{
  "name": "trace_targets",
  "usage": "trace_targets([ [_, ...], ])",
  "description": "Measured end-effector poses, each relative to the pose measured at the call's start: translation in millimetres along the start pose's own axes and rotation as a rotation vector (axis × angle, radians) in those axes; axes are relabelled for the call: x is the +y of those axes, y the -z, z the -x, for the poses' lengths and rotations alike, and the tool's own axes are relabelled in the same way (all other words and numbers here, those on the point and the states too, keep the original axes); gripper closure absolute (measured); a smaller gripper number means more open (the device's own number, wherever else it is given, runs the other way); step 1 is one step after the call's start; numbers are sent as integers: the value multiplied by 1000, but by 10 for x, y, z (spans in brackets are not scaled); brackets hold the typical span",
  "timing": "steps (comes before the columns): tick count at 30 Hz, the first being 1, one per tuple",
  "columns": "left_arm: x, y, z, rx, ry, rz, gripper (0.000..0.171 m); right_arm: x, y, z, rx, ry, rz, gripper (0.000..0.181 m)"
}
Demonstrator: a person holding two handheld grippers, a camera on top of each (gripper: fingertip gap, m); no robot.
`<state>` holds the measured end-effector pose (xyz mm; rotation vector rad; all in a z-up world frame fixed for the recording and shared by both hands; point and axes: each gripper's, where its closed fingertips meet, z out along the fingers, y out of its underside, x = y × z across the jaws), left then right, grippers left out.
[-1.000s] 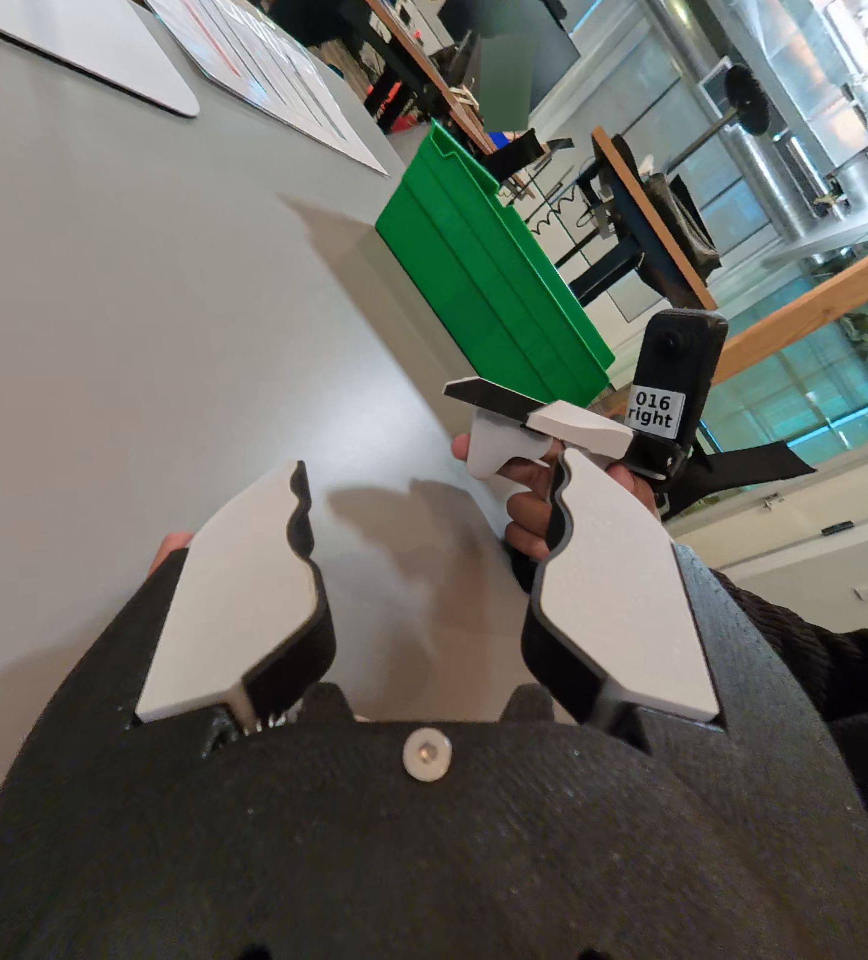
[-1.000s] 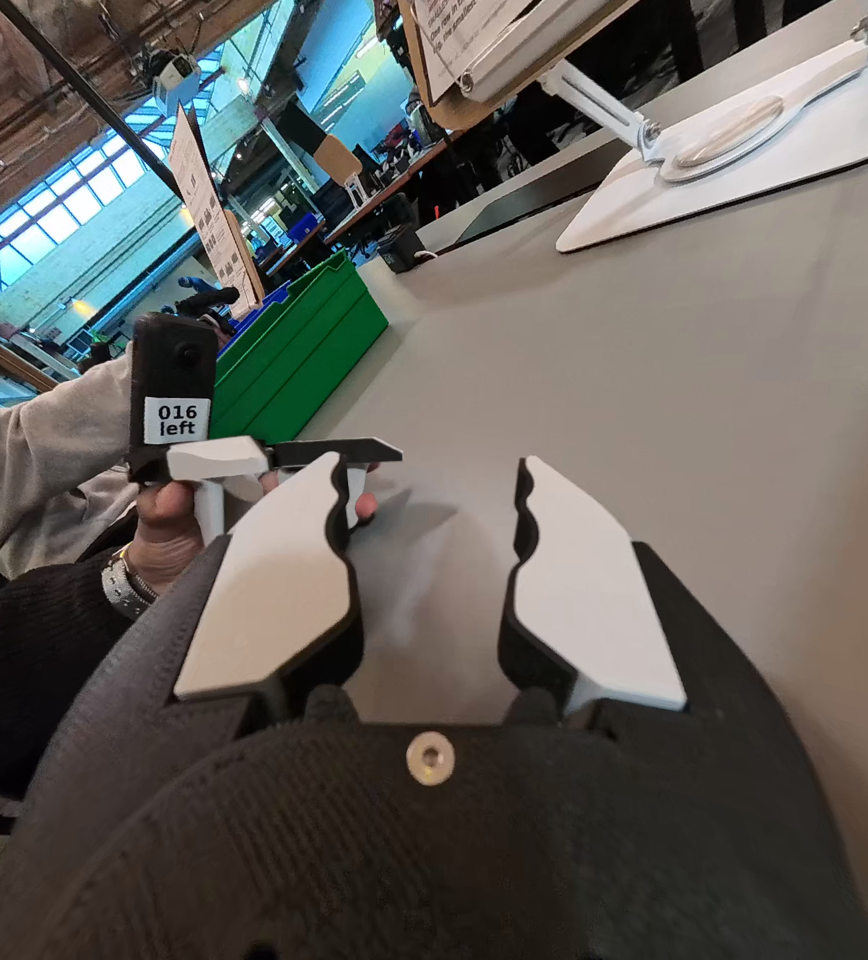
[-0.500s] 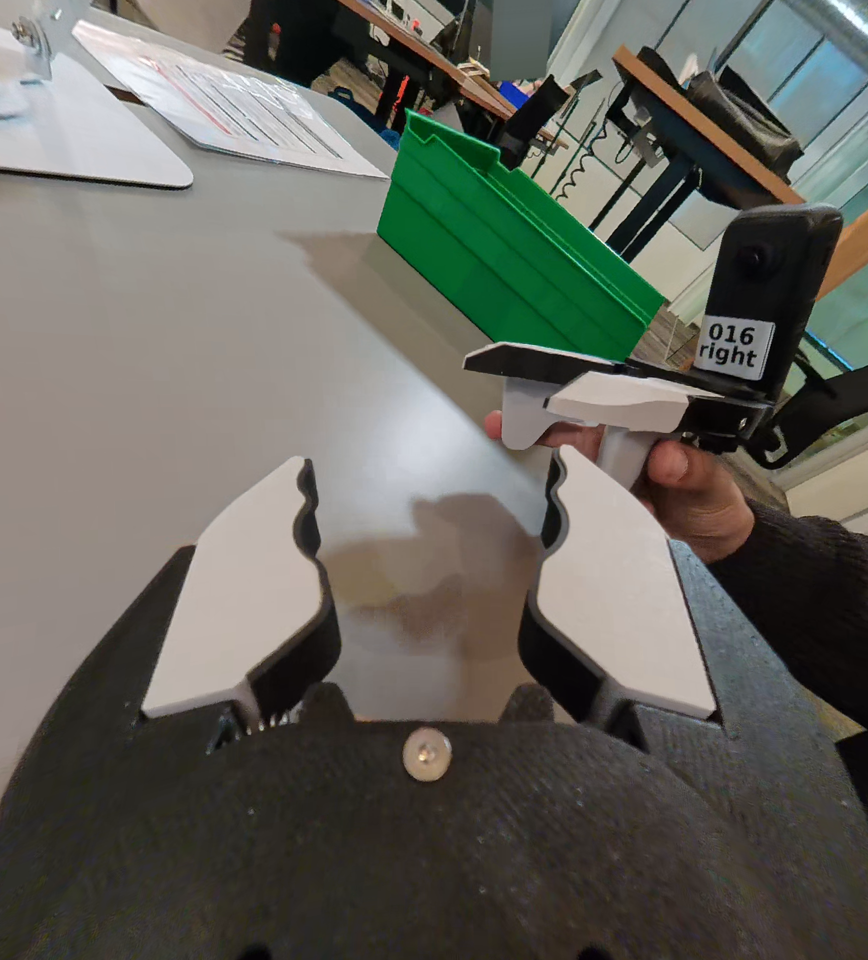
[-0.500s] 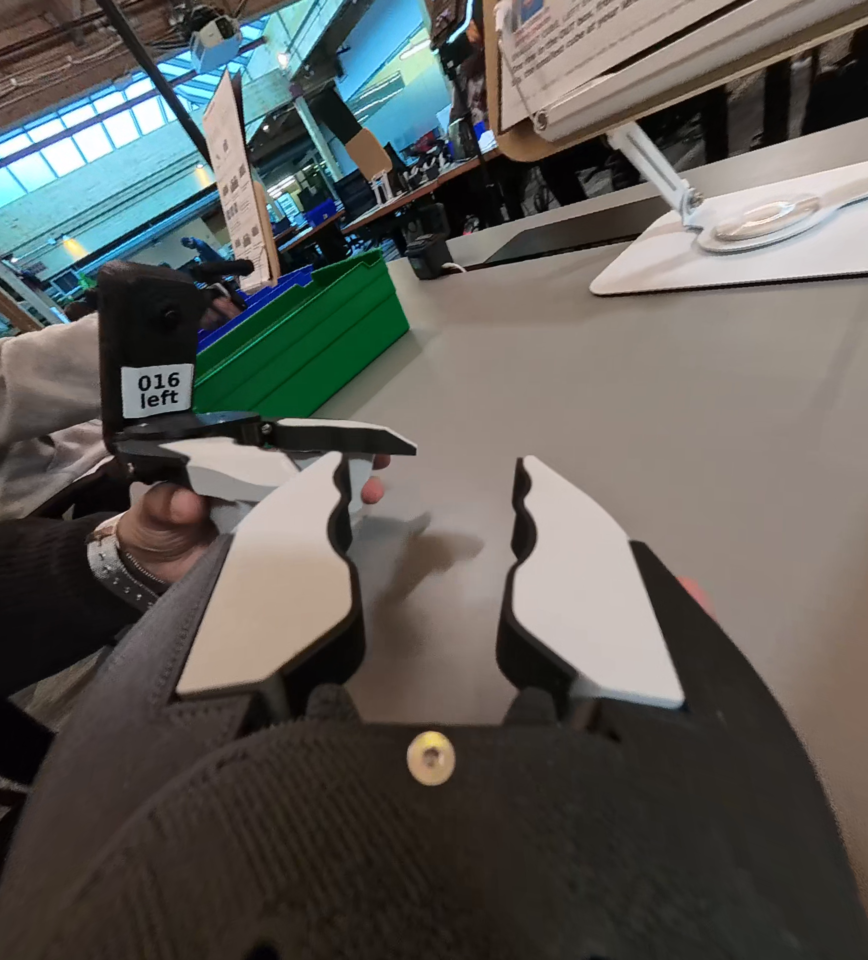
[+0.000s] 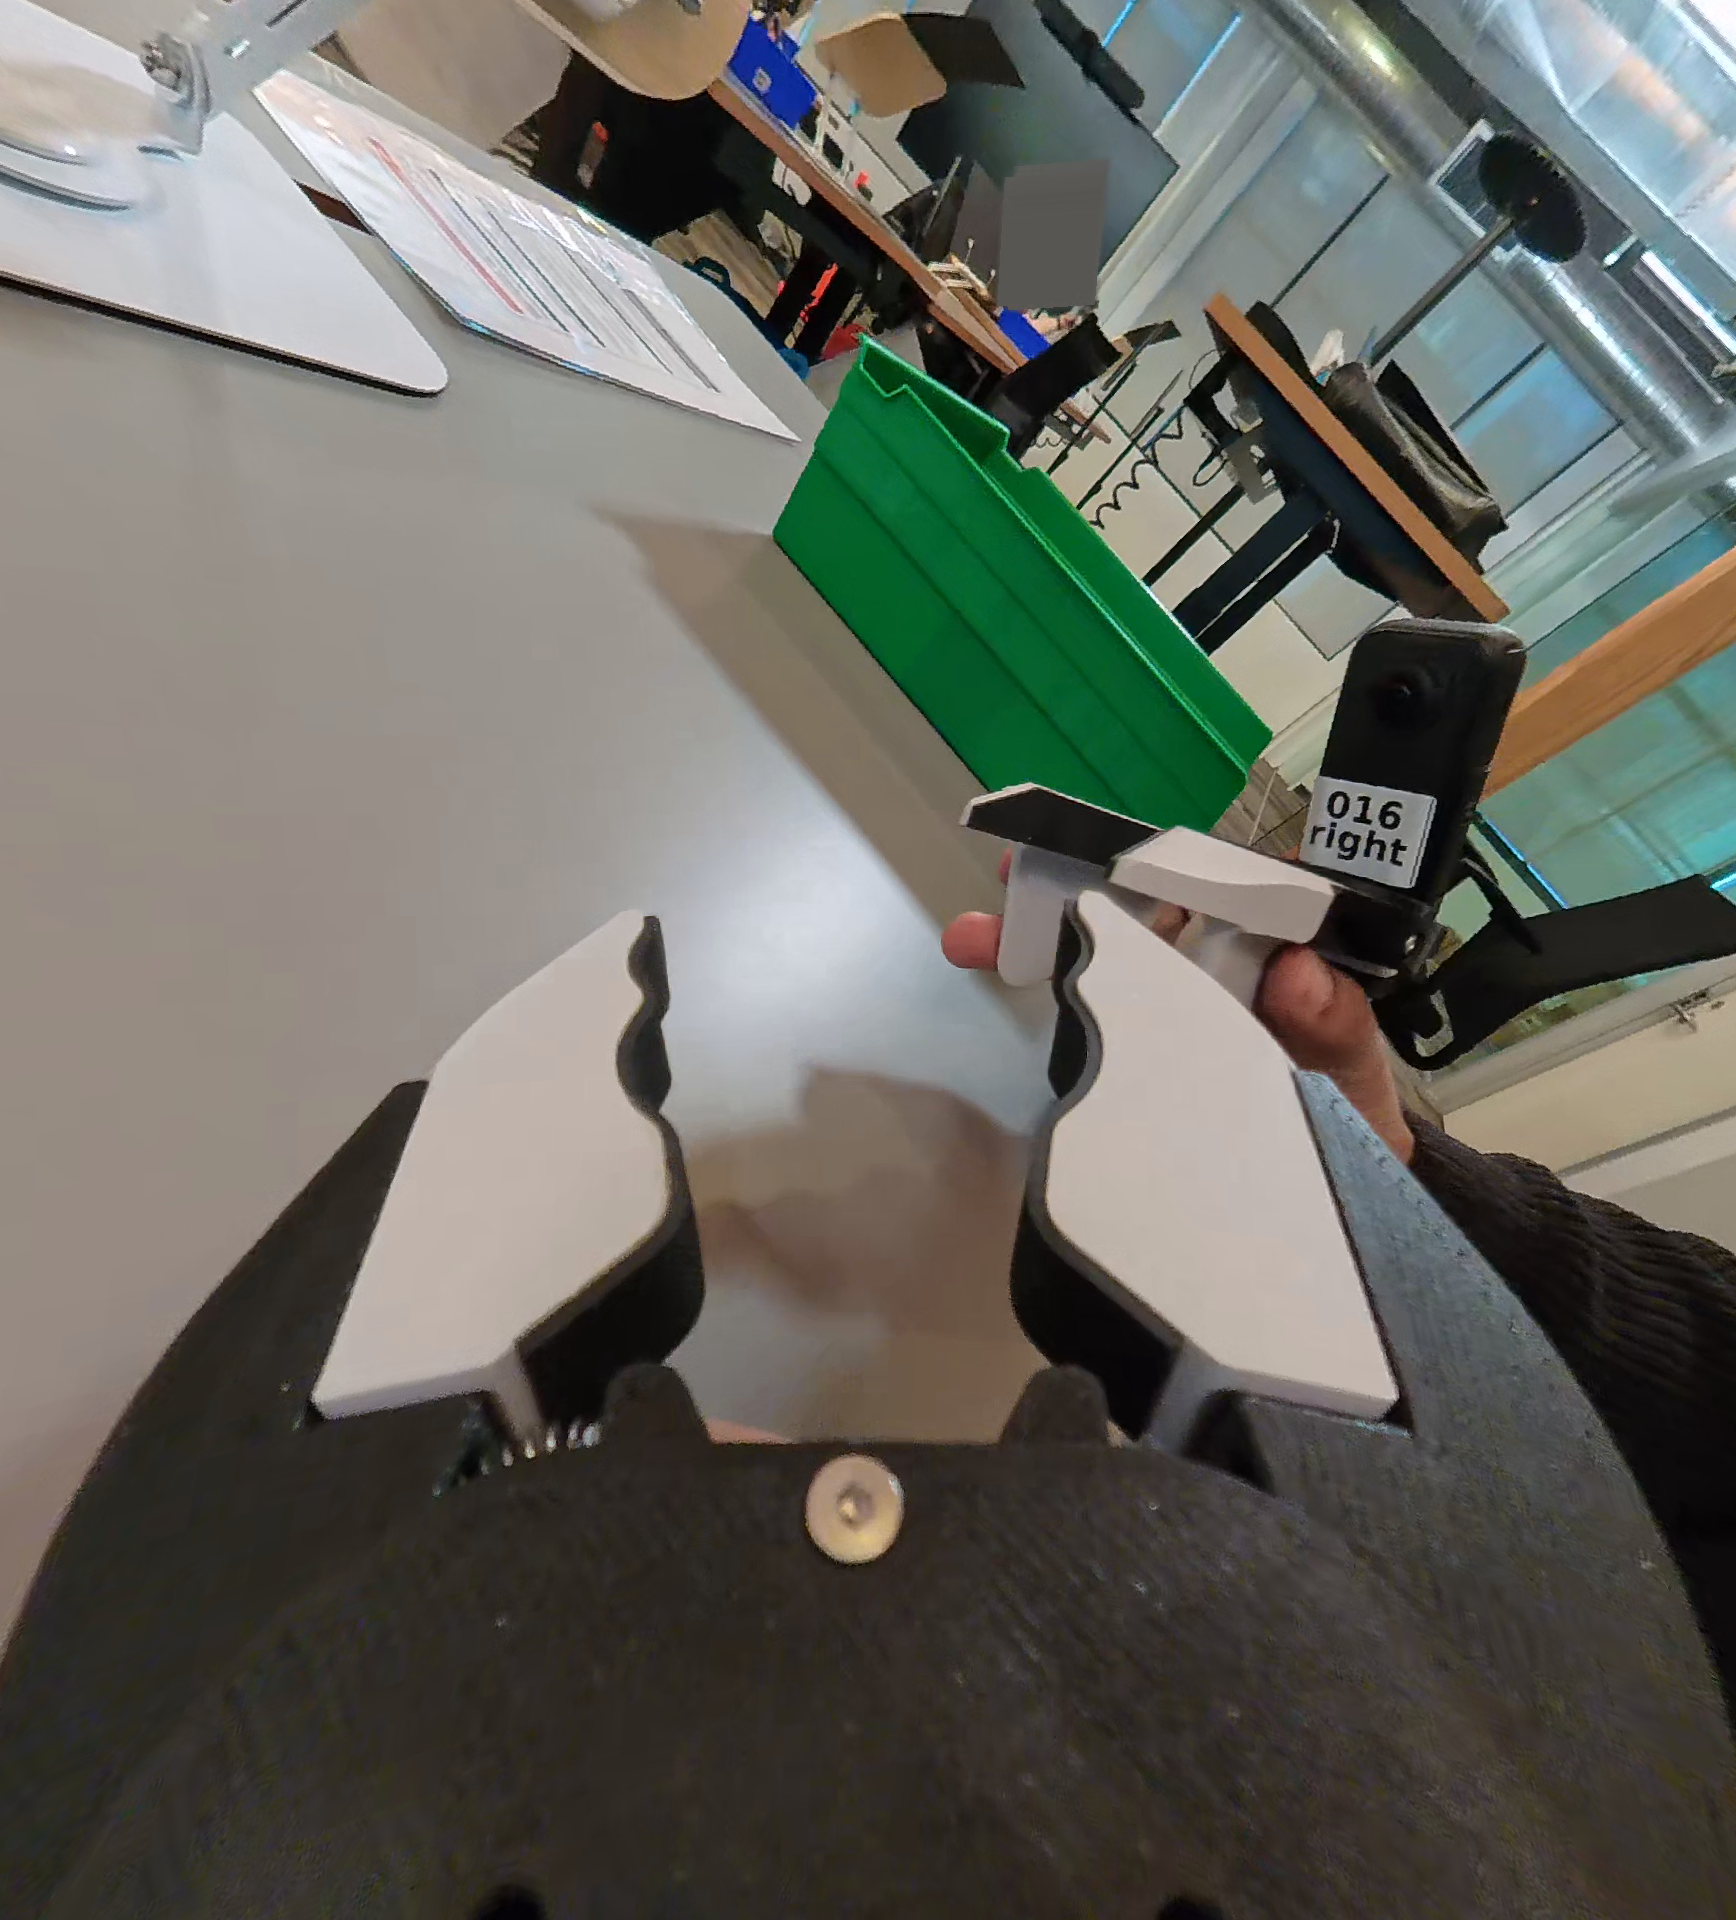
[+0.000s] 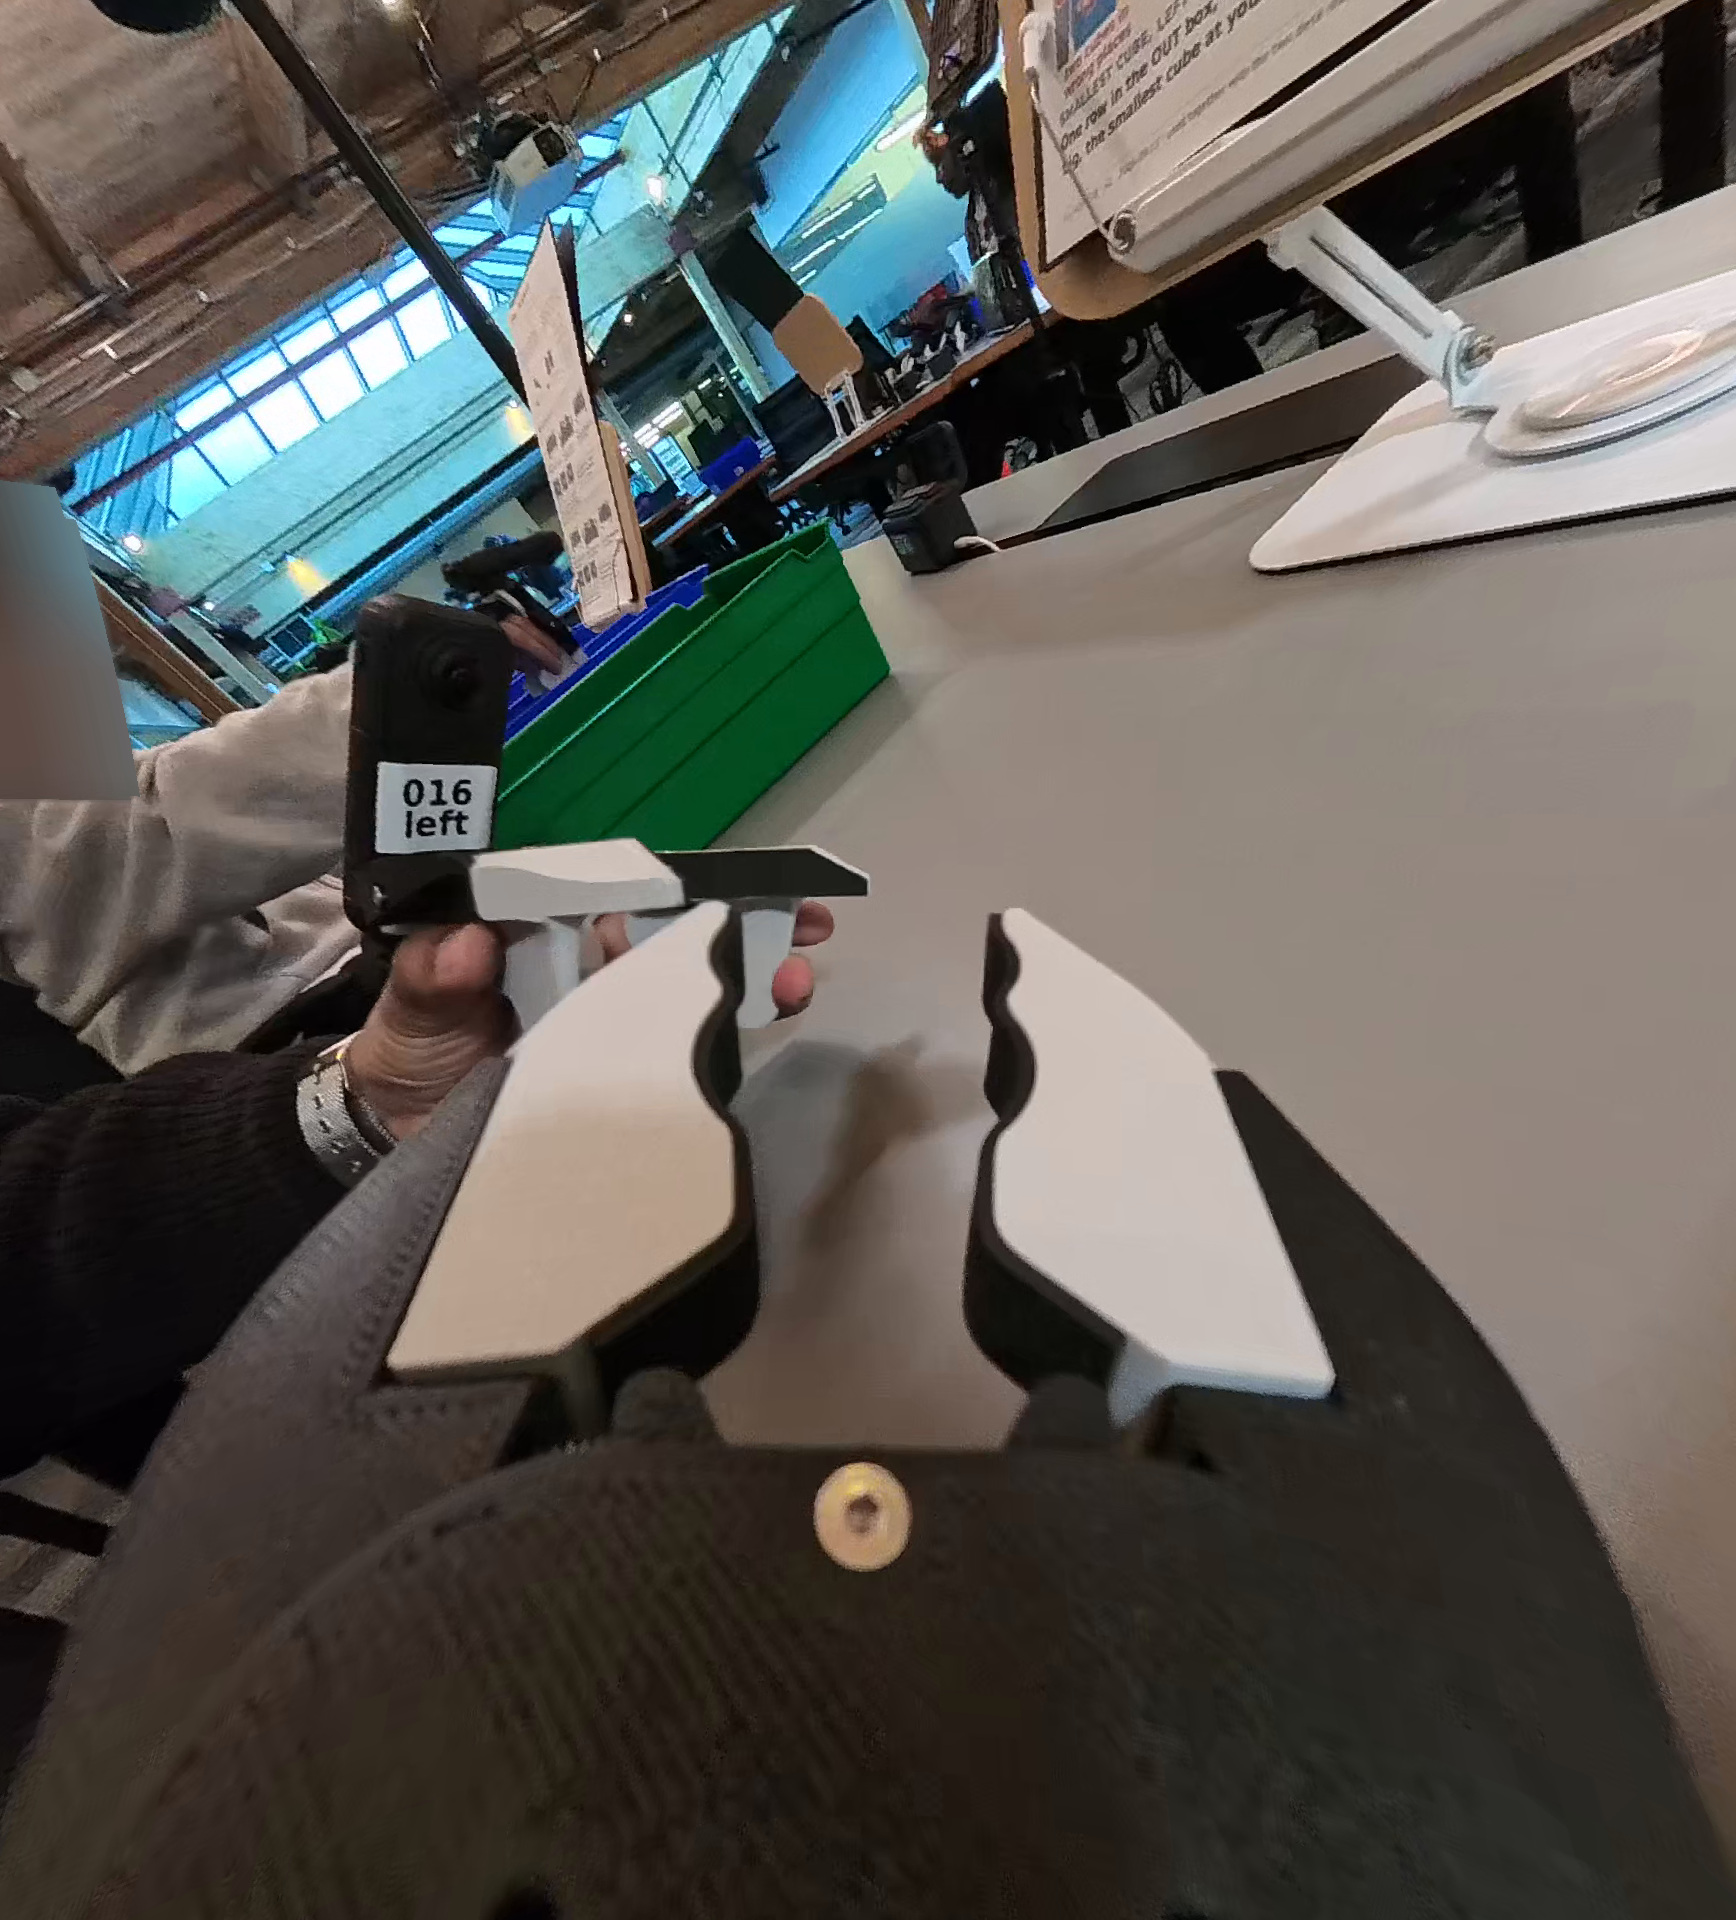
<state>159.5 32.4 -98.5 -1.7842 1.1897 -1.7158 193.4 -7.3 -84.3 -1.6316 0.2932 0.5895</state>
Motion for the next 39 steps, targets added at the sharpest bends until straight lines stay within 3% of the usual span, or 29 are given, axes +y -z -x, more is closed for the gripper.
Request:
trace_targets([
  [12,17,-20,6,-31,-88,1,92,174,-81,47,29,114,101,132],
  [25,45,-33,-13,-16,-91,16,92,72,-53,86,-8,15,48,131],
  [34,64,-45,-119,71,-64,20,93,62,-65,126,6,67,52,126],
  [39,19,-23,-220,122,-64,-13,94,79,-76,133,-20,11,45,126],
])
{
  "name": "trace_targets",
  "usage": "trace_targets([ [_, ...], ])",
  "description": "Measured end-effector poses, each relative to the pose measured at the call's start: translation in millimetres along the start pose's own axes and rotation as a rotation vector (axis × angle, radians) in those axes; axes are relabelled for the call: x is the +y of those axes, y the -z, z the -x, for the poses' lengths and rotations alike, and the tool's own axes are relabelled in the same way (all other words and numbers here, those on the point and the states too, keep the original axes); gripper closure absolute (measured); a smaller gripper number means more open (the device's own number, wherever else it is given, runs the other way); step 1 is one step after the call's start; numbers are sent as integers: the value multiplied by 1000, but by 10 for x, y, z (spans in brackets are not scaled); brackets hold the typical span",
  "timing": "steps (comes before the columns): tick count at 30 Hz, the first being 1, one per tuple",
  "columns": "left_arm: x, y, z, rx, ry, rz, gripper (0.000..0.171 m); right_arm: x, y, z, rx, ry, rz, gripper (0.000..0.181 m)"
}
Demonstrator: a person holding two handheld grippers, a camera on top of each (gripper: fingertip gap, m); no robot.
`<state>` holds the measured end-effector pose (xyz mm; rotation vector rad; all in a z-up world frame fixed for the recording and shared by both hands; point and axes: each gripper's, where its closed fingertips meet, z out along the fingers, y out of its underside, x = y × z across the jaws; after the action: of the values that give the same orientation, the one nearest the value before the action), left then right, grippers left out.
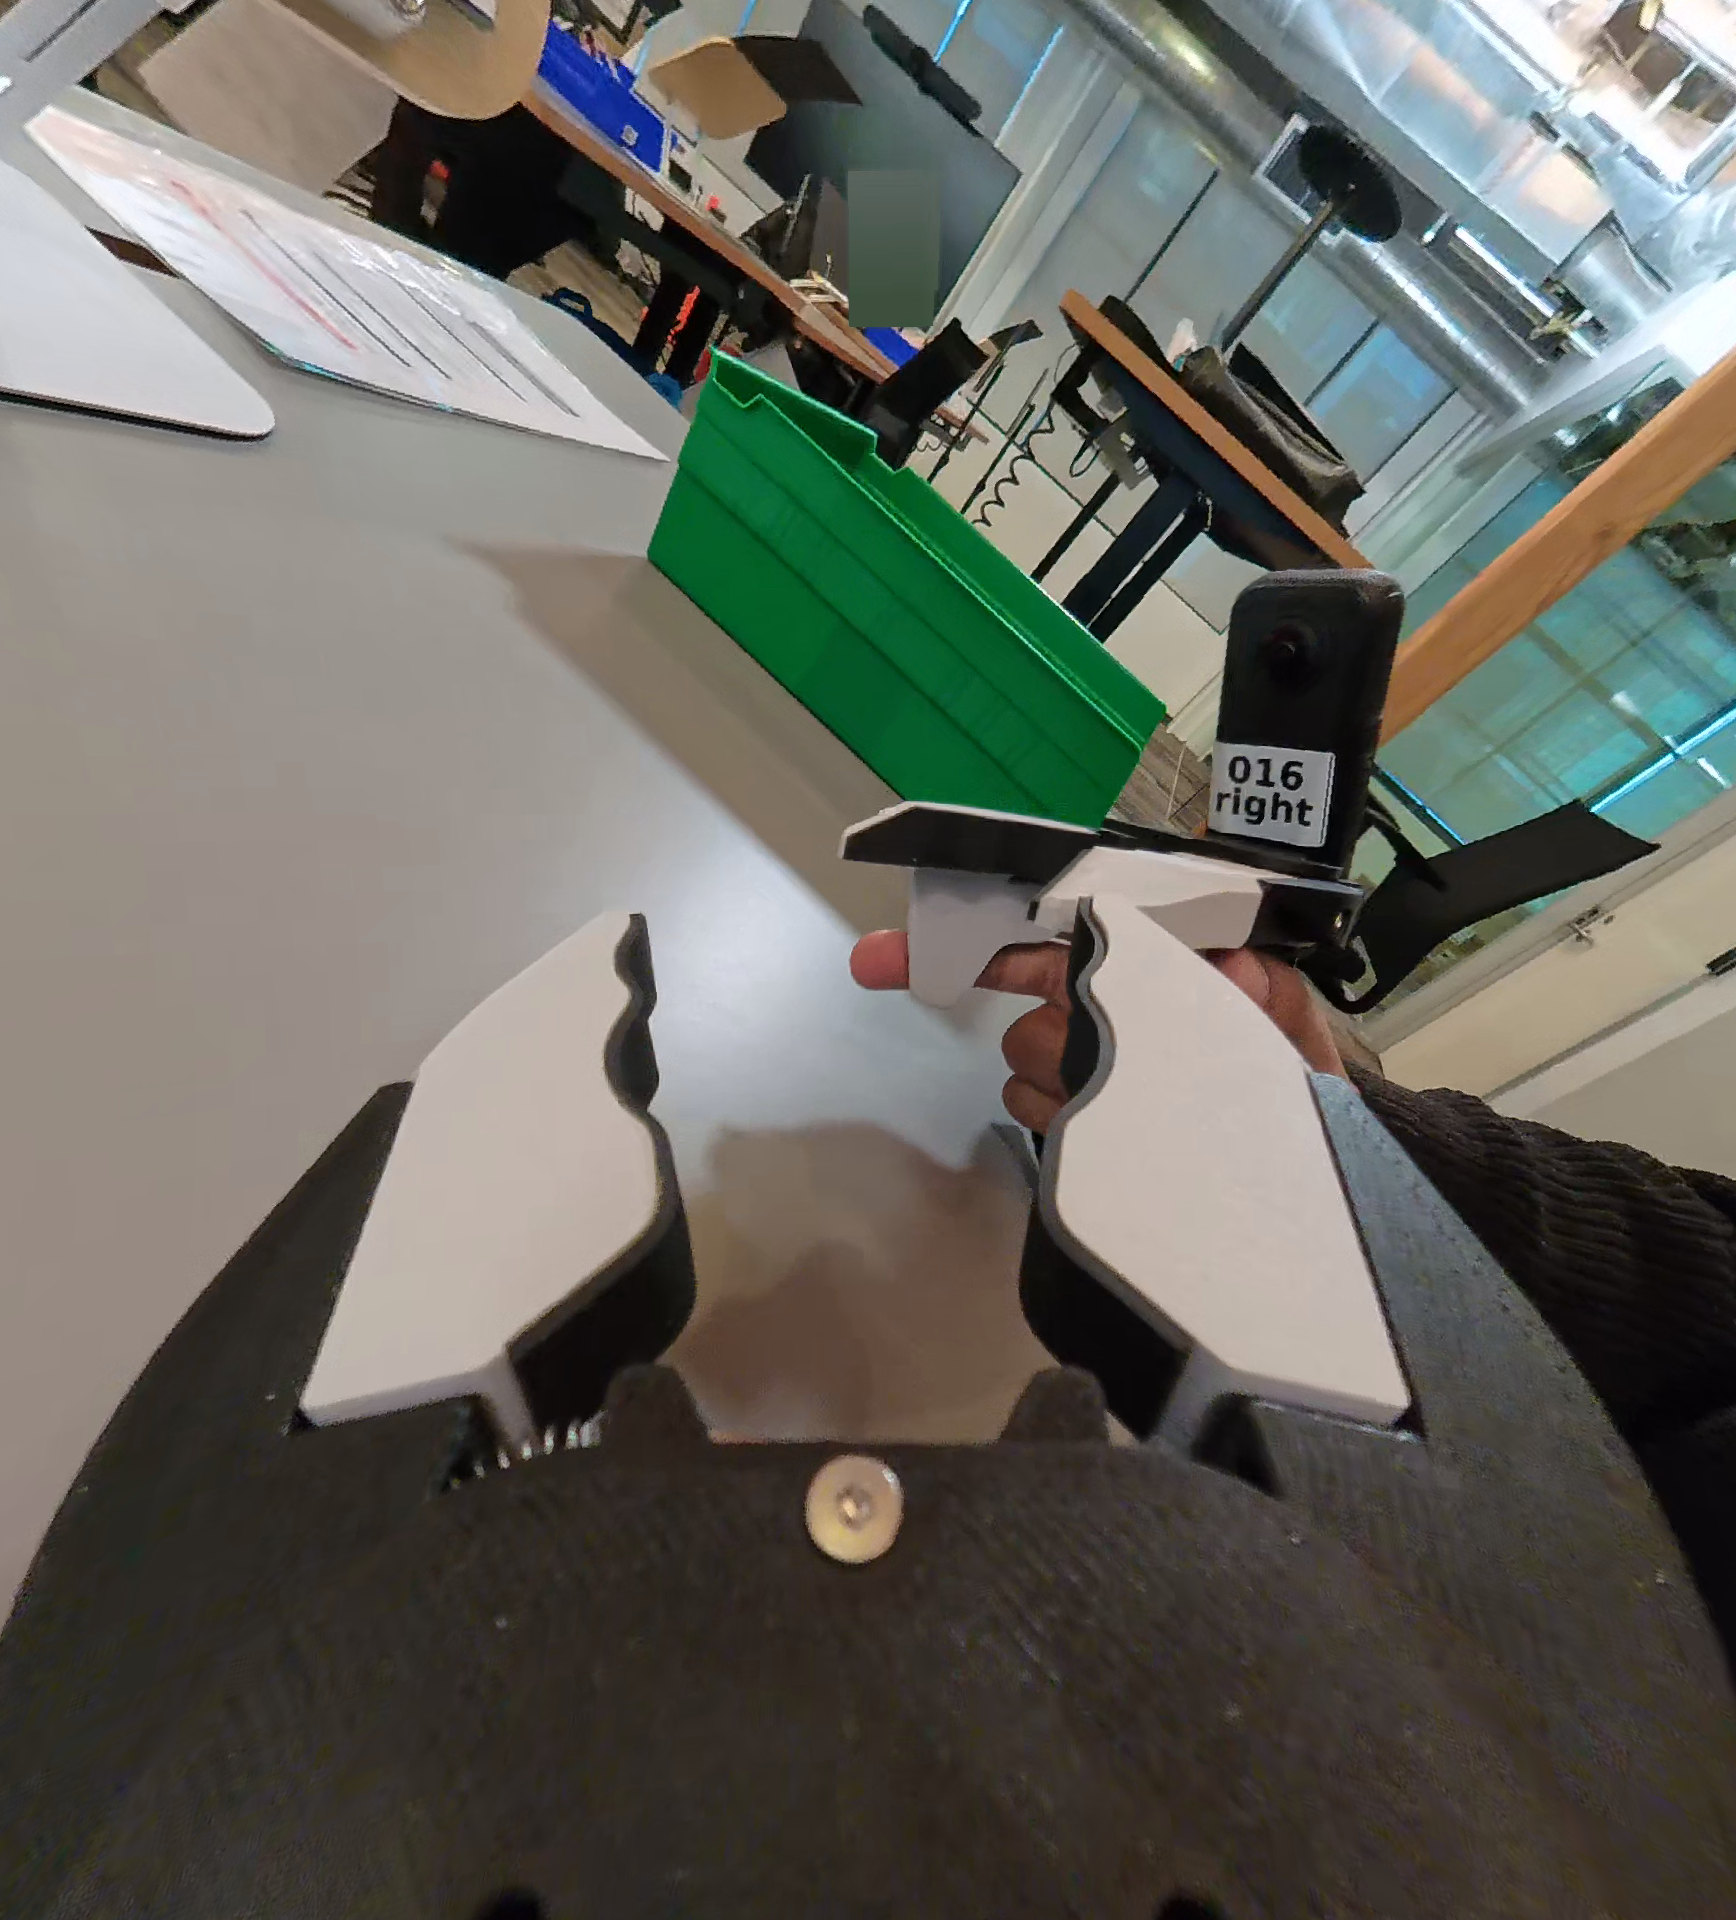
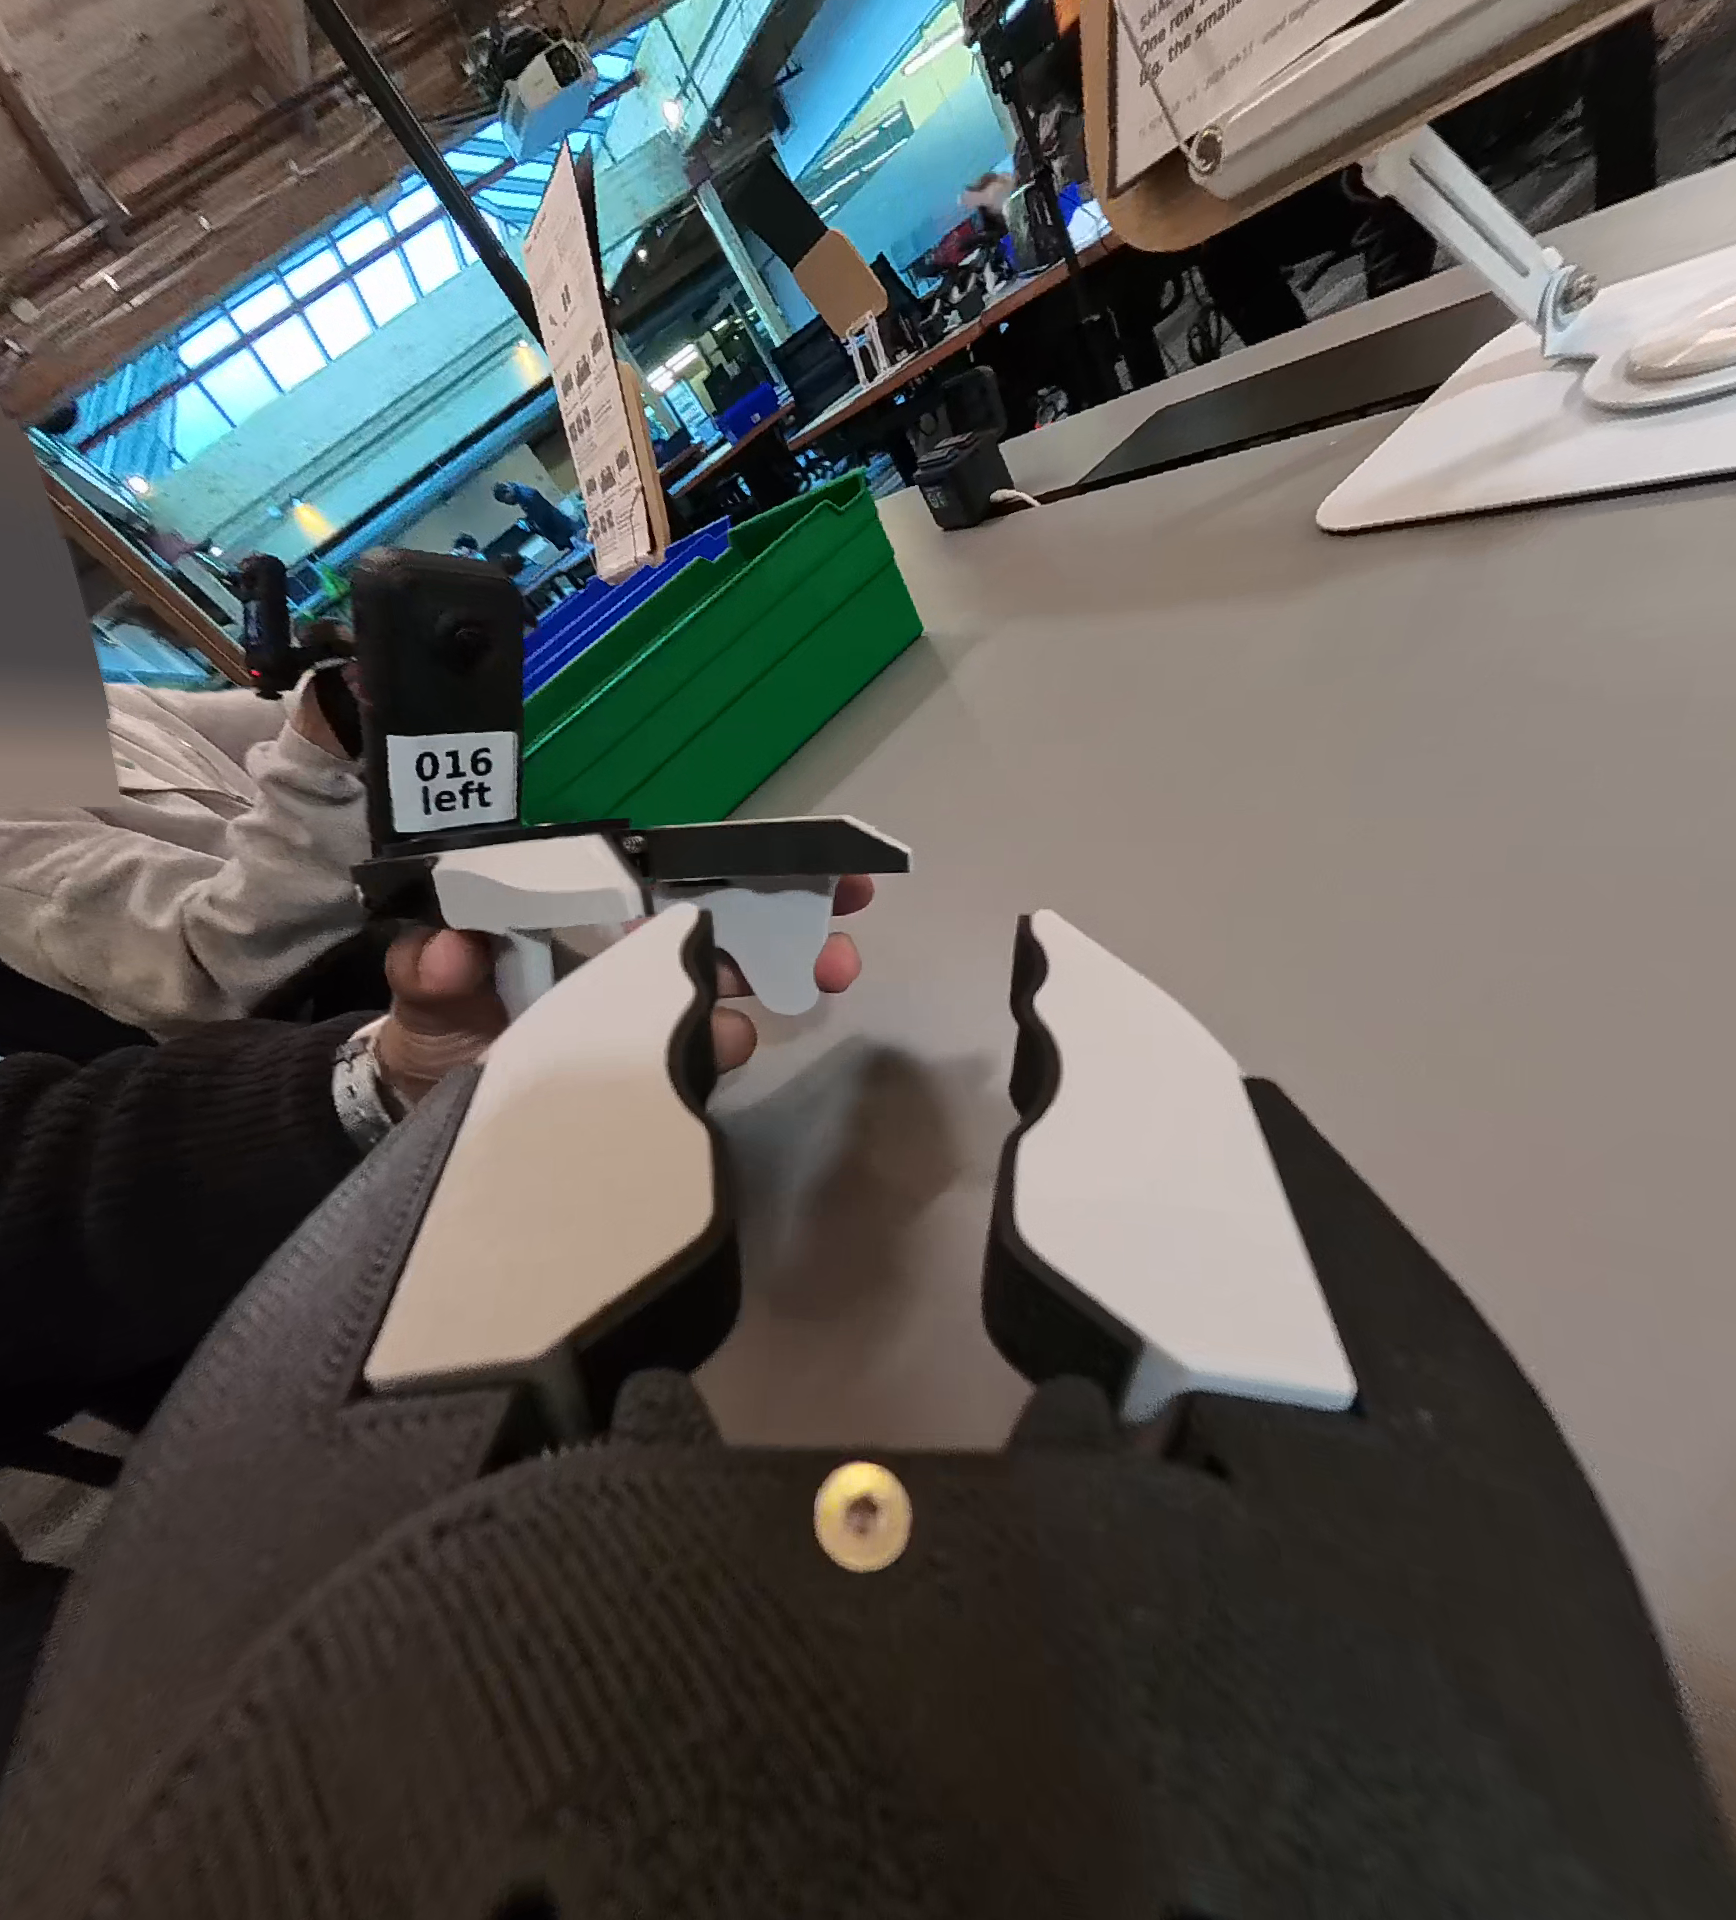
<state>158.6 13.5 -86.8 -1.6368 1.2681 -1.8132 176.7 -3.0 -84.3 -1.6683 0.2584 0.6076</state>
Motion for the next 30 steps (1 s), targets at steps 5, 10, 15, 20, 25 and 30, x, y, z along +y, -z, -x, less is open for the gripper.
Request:
trace_targets([
  [5,-7,-4,-49,32,-6,-7,93,17,-14,10,-14,-23,-1,126],
  [10,-112,43,-86,66,34,-63,95,32,-26,53,-25,-14,22,125],
  [15,-69,24,-92,87,53,-39,97,-130,28,185,-63,-14,-2,122],
  [20,-29,6,-148,115,53,-17,98,-523,268,332,-91,4,-82,128],
  [25,30,-26,-170,130,69,7,99,-1128,930,230,25,119,-159,124],
  [30,53,-38,-196,142,73,17,100,-1675,2004,-269,332,192,-236,117],
])
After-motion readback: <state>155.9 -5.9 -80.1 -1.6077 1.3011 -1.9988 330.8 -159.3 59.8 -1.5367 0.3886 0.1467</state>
